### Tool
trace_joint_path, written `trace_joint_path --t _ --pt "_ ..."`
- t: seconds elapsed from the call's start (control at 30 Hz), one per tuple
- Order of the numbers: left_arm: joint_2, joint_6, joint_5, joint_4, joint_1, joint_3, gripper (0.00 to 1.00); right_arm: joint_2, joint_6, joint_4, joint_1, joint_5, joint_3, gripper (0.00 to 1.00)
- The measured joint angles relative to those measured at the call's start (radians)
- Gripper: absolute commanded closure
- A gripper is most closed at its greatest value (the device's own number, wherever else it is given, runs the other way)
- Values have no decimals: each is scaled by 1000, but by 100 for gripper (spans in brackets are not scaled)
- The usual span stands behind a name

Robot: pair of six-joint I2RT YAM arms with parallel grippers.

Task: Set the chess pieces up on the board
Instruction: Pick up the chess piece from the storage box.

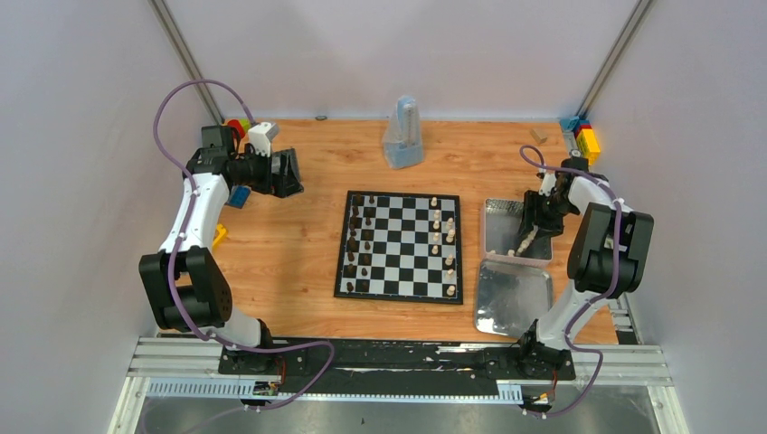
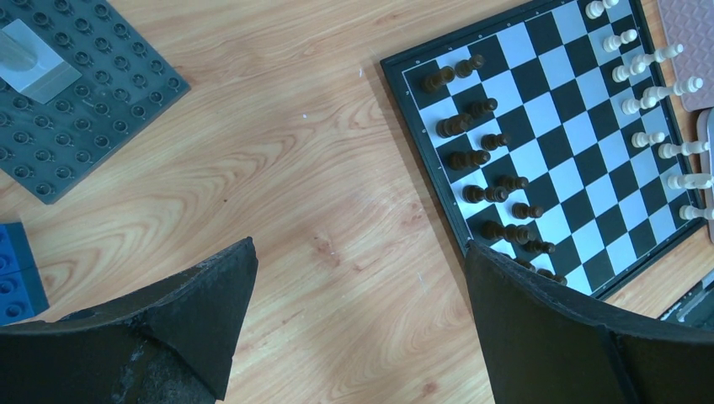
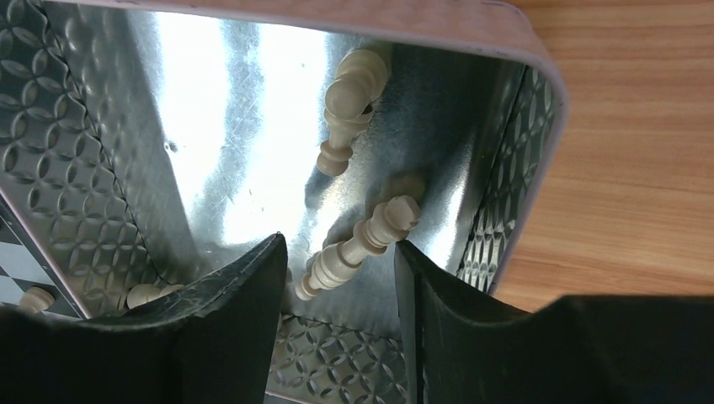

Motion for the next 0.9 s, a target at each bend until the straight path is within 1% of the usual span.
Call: trace_joint_path --t 0.13,0.27,0.47,0.7,0.9 --pt "0 0 0 0 0 0 0 2 1 0 0 -2 10 57" --pt "0 0 0 0 0 0 0 21 1 3 0 1 19 68" --pt "0 0 0 0 0 0 0 53 4 0 0 5 30 74" --pt "0 0 0 1 0 0 0 76 8 3 0 5 58 87" --pt "0 0 8 1 0 0 1 76 9 5 0 5 68 94"
